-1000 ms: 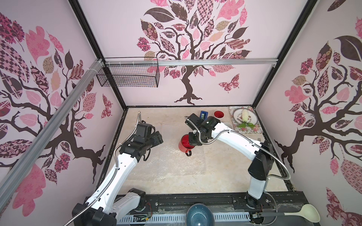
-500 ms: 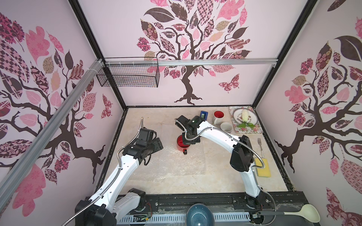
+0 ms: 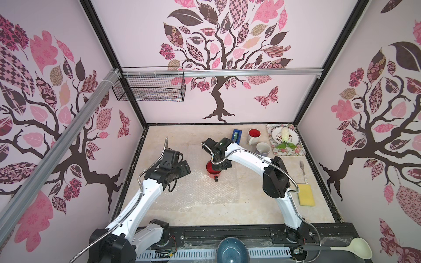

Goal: Wrap mugs in bubble wrap
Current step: Place the mug on the bubble wrap, then wrap the mug in bubble wrap.

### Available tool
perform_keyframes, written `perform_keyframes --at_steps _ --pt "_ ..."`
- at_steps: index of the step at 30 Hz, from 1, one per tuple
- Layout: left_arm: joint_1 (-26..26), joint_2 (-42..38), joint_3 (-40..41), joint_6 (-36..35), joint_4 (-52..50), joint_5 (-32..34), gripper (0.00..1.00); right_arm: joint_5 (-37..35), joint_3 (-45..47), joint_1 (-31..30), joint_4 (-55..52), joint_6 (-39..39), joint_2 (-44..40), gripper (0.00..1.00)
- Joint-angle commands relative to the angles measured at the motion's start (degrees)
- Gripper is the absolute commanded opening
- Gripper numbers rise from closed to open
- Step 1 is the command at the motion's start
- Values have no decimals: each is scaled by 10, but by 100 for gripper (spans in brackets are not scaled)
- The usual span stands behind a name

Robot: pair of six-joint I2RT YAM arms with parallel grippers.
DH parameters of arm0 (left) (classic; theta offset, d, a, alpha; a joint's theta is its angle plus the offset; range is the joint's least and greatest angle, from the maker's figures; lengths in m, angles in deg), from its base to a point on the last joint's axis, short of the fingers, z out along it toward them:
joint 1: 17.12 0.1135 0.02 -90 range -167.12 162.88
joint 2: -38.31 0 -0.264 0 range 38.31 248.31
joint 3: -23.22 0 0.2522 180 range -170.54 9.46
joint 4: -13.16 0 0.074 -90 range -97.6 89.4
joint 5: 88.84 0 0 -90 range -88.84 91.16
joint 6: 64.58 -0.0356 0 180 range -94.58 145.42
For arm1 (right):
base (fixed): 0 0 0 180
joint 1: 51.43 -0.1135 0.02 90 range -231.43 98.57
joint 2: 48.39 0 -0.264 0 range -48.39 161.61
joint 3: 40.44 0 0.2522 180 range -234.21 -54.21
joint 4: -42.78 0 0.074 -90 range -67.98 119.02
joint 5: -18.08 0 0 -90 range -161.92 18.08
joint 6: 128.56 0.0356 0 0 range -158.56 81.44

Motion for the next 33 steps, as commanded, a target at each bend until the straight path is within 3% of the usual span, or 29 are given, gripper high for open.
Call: perform_keyframes --at_steps 1,5,9,12,16,21,24,30,33 --pt "2 1 15 -5 18 -4 76 -4 -11 -4 12 12 16 26" --pt "2 -1 7 -8 17 -8 76 -21 -14 -1 13 7 -32 55" --pt "2 6 -17 -7 15 -25 77 -30 -20 12 -21 11 -122 66" --pt "1 16 -35 -4 27 -49 77 -20 74 35 -7 6 -238 75" --pt "1 39 -52 -12 60 -127 76 110 364 71 115 -10 -424 76" --pt "1 57 -67 -39 57 -195 75 255 616 72 217 29 -535 65" --pt "2 49 -59 -41 56 -202 75 273 641 76 249 11 -544 63" --pt "1 46 -40 -28 69 -215 74 332 651 74 277 -20 -436 62" --pt "1 47 -43 -31 67 -214 74 340 671 75 318 -11 -422 62"
